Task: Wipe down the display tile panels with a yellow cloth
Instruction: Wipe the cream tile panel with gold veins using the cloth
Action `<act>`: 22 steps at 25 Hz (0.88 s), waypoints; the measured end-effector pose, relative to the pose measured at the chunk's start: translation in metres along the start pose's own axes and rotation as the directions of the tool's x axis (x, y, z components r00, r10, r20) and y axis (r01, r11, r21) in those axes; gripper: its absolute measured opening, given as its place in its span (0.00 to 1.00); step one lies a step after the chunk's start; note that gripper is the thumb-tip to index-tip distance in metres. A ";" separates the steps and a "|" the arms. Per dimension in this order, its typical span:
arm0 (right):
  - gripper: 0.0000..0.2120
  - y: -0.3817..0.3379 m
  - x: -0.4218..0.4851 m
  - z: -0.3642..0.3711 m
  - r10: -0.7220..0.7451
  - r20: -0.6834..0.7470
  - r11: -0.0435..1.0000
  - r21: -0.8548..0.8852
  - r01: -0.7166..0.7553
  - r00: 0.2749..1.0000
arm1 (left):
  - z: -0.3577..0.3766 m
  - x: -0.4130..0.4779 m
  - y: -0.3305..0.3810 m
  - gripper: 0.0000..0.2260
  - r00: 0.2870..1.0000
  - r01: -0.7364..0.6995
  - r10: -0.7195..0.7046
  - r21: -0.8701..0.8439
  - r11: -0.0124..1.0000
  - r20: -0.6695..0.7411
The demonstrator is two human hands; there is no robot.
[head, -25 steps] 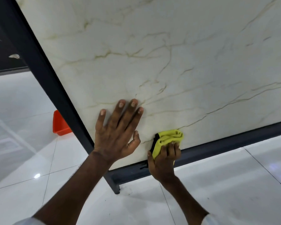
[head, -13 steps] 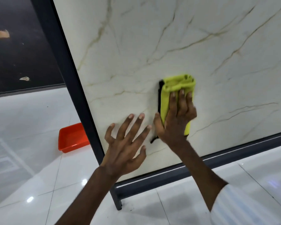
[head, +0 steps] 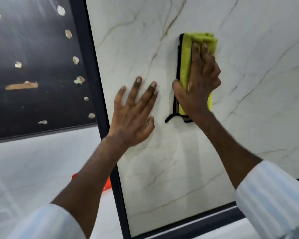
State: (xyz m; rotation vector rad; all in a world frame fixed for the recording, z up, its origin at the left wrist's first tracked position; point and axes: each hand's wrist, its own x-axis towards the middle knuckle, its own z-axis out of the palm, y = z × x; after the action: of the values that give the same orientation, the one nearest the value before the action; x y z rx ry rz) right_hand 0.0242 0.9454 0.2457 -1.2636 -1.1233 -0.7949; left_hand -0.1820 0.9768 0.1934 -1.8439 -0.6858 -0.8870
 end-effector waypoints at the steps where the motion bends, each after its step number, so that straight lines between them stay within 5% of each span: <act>1: 0.45 -0.006 0.010 0.001 -0.006 -0.014 1.000 -0.002 0.006 1.000 | 0.000 0.000 0.001 0.34 1.000 0.004 -0.004 -0.007 1.000 0.005; 9: 0.38 0.023 -0.095 0.012 -0.125 -0.019 0.980 -0.157 0.121 0.992 | -0.047 0.051 -0.033 0.31 0.972 0.061 -0.066 -0.030 0.998 -0.226; 17: 0.43 -0.063 0.125 0.010 -0.173 -0.069 0.981 -0.103 0.166 0.982 | -0.032 0.085 -0.074 0.34 0.999 0.035 -0.032 0.165 0.986 -0.026; 22: 0.38 -0.048 0.085 0.020 -0.261 -0.150 0.957 -0.171 0.235 0.954 | -0.034 0.086 -0.075 0.33 0.999 0.033 -0.026 0.171 0.985 -0.040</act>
State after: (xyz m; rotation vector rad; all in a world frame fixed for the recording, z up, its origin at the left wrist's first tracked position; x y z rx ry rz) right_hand 0.0008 0.9666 0.3402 -1.1659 -1.1108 -1.1754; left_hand -0.1994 0.9824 0.3109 -1.6639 -0.7449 -0.8522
